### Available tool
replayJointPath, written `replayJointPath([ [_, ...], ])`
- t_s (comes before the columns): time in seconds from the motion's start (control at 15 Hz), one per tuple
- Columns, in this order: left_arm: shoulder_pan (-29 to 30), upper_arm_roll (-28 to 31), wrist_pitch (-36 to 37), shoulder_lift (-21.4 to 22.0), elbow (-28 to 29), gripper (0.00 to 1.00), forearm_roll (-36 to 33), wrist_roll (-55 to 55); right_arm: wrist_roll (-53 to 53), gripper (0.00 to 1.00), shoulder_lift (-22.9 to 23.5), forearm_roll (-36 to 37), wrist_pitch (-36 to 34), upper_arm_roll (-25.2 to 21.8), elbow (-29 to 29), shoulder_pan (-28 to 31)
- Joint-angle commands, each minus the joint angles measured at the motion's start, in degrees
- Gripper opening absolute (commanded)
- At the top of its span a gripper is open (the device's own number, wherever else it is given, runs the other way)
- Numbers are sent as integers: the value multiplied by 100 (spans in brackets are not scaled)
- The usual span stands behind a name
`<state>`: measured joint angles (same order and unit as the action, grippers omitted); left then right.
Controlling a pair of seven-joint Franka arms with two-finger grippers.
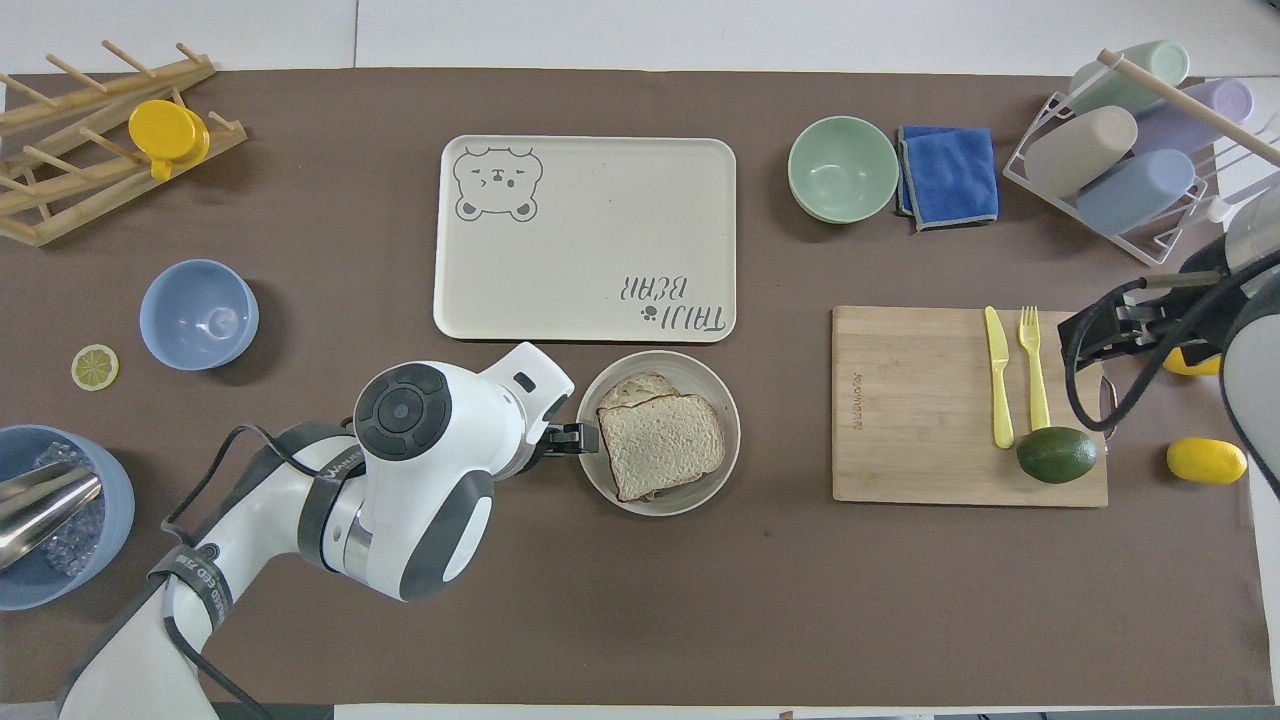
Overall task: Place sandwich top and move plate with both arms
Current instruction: 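Reach the left gripper to the plate rim and grasp it, then slide the plate with the left gripper onto the bear tray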
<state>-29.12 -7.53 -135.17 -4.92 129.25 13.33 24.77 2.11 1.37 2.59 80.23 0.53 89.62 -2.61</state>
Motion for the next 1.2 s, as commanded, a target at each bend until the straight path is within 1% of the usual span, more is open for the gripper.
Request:
replayJointPath([
  [0.0, -208, 76, -186, 123, 205, 95, 257, 335, -184, 100, 57, 13, 90, 114, -112, 182],
  [0.13, -216, 76, -299, 18, 205, 89, 494, 353, -202, 100, 65, 22, 98, 114, -120, 190],
  [0.33, -312, 76, -659, -175, 205, 81, 556, 519, -254, 100, 22, 4, 98, 106, -76, 164],
  [0.47, -339, 76, -748, -202, 197, 78, 609, 529, -272, 100, 4, 4, 98, 106, -68, 164],
  [0.6, -339, 76, -757, -220, 188, 70, 636, 520, -281, 100, -5, 4, 90, 97, -68, 164],
  [0.67, -339, 76, -774, -237, 179, 69, 636, 520, -281, 100, 4, 4, 90, 79, -68, 173],
  [0.8, -339, 76, -783, -255, 179, 57, 636, 485, -281, 100, 4, -13, 116, 70, -68, 173],
  [1.0, -331, 76, -783, -264, 162, 43, 636, 450, -281, 100, 4, -22, 160, 70, -76, 138],
  [1.13, -339, 76, -783, -273, 153, 36, 636, 450, -290, 100, 4, -31, 107, 70, -76, 138],
])
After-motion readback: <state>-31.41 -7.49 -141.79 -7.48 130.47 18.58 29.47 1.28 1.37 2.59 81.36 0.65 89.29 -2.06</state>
